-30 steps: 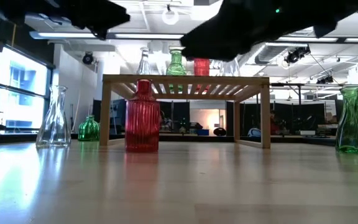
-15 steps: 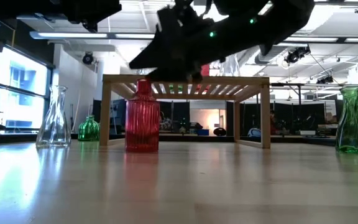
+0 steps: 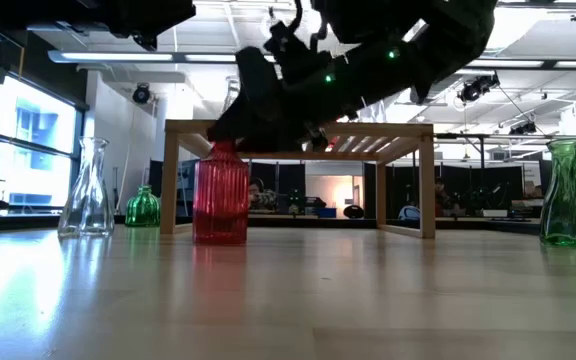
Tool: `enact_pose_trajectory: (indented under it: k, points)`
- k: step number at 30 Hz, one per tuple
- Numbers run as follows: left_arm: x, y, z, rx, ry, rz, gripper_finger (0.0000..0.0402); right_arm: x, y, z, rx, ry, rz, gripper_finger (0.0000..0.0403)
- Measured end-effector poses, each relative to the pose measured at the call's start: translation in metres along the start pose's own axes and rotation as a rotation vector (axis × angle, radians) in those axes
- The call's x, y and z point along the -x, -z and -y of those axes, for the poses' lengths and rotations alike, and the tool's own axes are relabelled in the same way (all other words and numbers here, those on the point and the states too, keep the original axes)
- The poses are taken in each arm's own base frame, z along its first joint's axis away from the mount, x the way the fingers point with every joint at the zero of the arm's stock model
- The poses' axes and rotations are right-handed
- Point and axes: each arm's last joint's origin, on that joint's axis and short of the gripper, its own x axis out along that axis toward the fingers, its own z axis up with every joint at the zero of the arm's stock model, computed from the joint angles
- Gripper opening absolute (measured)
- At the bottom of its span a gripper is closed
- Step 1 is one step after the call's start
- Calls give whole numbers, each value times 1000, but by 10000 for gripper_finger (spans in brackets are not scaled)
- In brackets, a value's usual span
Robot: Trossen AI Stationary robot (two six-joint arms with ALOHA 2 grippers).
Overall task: Sort vases onto shelf
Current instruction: Put the red vase on the shelf aligned with the other red vase
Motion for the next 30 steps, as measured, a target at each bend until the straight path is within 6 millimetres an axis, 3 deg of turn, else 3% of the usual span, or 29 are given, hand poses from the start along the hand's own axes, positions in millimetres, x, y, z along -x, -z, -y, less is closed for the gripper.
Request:
enact_pose_trajectory:
  k: [13,19,24,30]
  points:
    - [0,-2,0,-22,-3,18,62,-2,-7,3,-7,-3,56,271]
    - [0,-2,0,-23,-3,19,62,-13,6,7,-8,-41,40,255]
    - [0,-2,0,-24,-2,21,62,-14,8,7,-14,-2,63,202]
    - [0,-2,0,-34,-3,25,62,-14,7,7,7,-9,70,96]
